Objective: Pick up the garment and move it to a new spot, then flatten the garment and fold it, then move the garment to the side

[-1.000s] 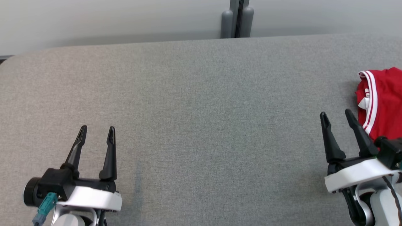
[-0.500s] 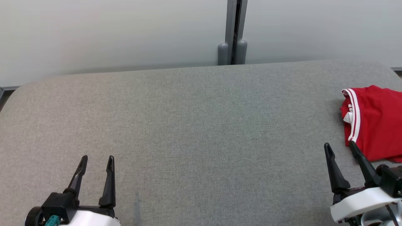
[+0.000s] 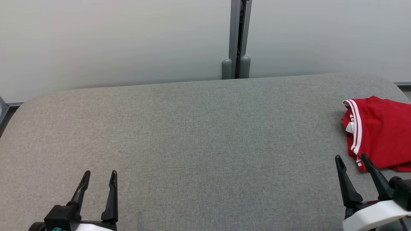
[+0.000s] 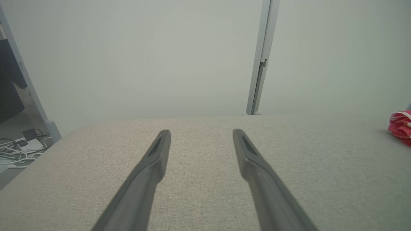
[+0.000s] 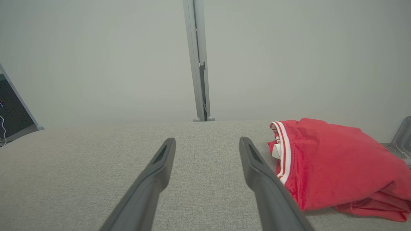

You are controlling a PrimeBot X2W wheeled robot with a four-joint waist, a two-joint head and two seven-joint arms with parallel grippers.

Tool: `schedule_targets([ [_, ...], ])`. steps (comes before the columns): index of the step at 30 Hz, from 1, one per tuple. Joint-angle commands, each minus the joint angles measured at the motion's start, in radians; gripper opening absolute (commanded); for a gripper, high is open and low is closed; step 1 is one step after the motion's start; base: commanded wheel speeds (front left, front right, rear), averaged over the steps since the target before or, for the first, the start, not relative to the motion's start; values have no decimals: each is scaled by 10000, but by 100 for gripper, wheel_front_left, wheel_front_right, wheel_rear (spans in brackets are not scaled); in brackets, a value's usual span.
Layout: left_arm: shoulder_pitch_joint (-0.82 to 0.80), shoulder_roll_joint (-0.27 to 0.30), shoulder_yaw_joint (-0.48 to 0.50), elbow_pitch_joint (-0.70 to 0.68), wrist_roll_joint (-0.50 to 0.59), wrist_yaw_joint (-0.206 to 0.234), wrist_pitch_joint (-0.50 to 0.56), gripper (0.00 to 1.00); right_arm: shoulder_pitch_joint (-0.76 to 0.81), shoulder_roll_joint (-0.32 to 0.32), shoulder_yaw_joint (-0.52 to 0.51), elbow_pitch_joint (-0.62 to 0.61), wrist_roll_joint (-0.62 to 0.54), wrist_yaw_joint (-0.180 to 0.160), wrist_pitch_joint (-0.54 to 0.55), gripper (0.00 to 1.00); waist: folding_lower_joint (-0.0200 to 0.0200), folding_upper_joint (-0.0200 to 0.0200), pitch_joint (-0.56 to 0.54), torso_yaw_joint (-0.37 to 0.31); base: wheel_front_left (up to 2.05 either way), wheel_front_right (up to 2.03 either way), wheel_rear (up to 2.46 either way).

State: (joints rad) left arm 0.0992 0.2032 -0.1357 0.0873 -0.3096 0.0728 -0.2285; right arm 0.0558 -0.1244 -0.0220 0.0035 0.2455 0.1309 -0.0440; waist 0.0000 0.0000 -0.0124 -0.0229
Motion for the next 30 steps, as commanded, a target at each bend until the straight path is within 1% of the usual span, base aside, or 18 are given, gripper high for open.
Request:
schedule_targets([
  [1, 117, 47, 10, 5, 0, 84, 24, 100, 147, -34, -33, -113, -50, -1, 43, 100, 0, 0, -4, 8, 0, 0, 0],
  [15, -16, 162, -25, 39, -80, 163, 97, 100, 168, -3, -118, -267, -77, -1, 198, 100, 0, 0, 4, 37, 0, 0, 0],
  [30, -150, 227, -147, 7, -59, 336, 202, 100, 166, 66, -128, -150, 24, -1, 153, 100, 0, 0, -24, 29, 0, 0, 0],
])
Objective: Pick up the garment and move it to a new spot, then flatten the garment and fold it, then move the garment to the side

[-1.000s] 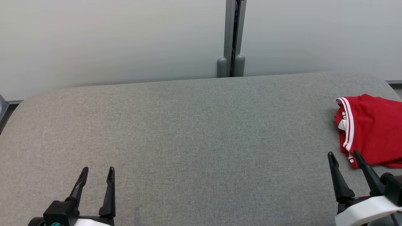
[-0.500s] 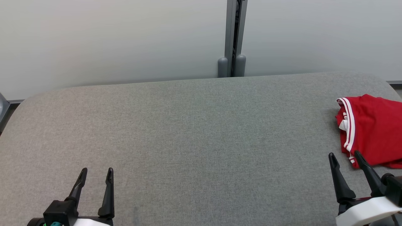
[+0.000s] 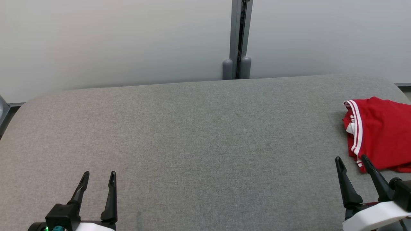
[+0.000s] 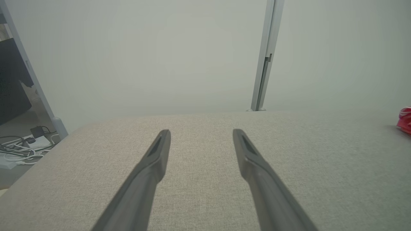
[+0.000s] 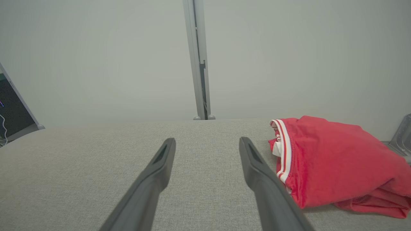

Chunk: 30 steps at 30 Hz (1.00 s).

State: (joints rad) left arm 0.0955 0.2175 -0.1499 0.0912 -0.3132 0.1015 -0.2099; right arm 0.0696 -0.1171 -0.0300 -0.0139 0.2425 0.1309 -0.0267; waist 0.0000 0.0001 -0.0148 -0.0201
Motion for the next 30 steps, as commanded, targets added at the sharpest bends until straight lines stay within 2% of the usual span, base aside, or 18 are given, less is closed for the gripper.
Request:
schedule_targets([
  [1, -117, 84, -14, -38, -23, 51, 15, 100, 32, -5, -47, 30, 58, -1, -14, 100, 0, -1, -5, 2, 0, 0, 0],
  [9, -128, 132, -85, -3, -58, 109, 142, 100, 13, 13, -23, 83, 313, -1, -44, 100, 0, -1, 7, 28, 0, 0, 0],
  [10, -2, 71, -100, 5, -16, 58, 156, 0, 3, 43, 19, 53, 301, 0, -4, 0, 0, -1, 8, 29, 0, 0, 0],
  [13, 64, -72, -115, 218, -141, 23, 170, 0, 23, 146, 54, 303, 425, 0, 21, 0, 0, -1, 8, 30, 0, 0, 0],
  [20, -82, -229, 141, 265, -1610, -237, 392, 0, -244, 200, -76, 607, 1902, 0, 279, 0, 0, -1, 20, 41, 0, 0, 0],
  [30, -247, -390, 407, 326, -3077, -503, 616, 0, -511, 258, -203, 918, 3380, 0, 535, 0, 0, -1, 33, 54, 0, 0, 0],
])
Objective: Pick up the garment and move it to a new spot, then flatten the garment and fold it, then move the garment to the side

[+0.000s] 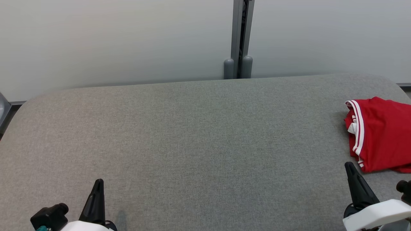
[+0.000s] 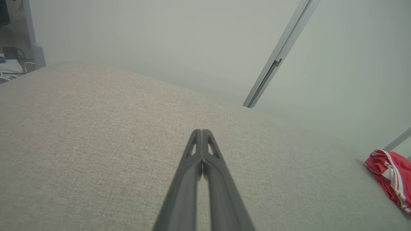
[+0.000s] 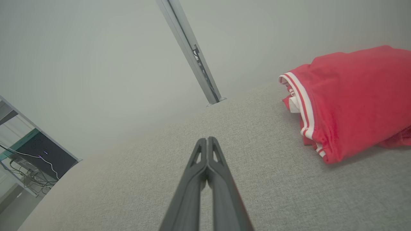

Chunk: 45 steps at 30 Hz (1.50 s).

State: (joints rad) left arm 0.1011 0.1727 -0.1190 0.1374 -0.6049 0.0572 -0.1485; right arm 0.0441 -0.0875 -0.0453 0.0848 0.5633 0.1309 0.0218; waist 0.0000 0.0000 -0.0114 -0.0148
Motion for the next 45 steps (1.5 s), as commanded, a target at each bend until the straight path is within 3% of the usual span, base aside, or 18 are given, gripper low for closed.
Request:
schedule_targets([
  [1, -314, 40, 126, -133, -311, -87, 27, 0, -286, -32, -61, -36, 327, 0, 79, 0, 0, 0, 1, 2, 0, 0, 0],
  [22, -605, -297, 660, -65, -3157, -609, 481, 0, -801, 73, -319, 570, 3207, 0, 580, 0, 0, 0, 33, 31, 0, 0, 0],
  [45, -846, -592, 1121, 7, -5526, -1052, 874, 0, -1248, 169, -526, 1071, 5624, 0, 1001, 0, 0, 0, 65, 62, 0, 0, 0],
])
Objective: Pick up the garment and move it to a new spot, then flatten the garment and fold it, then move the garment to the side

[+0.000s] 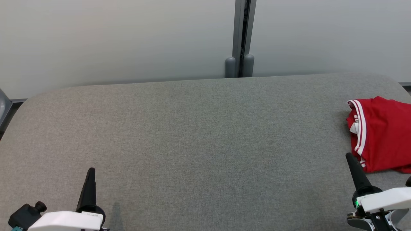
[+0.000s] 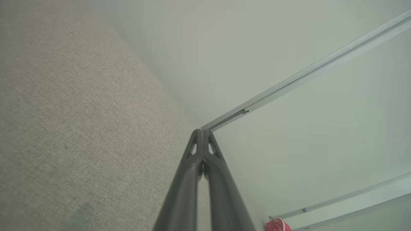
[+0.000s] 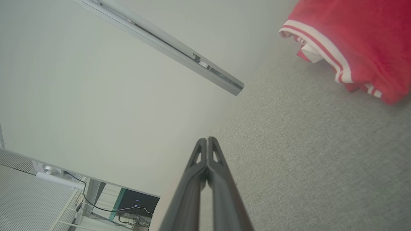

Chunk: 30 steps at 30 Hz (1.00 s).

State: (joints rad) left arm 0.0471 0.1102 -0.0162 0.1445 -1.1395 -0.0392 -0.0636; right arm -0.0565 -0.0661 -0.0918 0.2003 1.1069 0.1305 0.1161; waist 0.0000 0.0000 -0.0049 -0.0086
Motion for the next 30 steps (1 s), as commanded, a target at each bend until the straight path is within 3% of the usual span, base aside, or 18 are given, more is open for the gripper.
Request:
schedule_targets([
  [1, -313, 20, 114, -60, -280, -99, 39, 0, -263, -41, -72, -61, 284, 4, 68, 0, 0, 0, 2, 2, 0, 0, 0],
  [30, -530, -297, 600, 23, -2730, -556, 462, 0, -689, 66, -280, 505, 2782, 4, 509, 0, 0, 0, 45, 43, 0, 0, 0],
])
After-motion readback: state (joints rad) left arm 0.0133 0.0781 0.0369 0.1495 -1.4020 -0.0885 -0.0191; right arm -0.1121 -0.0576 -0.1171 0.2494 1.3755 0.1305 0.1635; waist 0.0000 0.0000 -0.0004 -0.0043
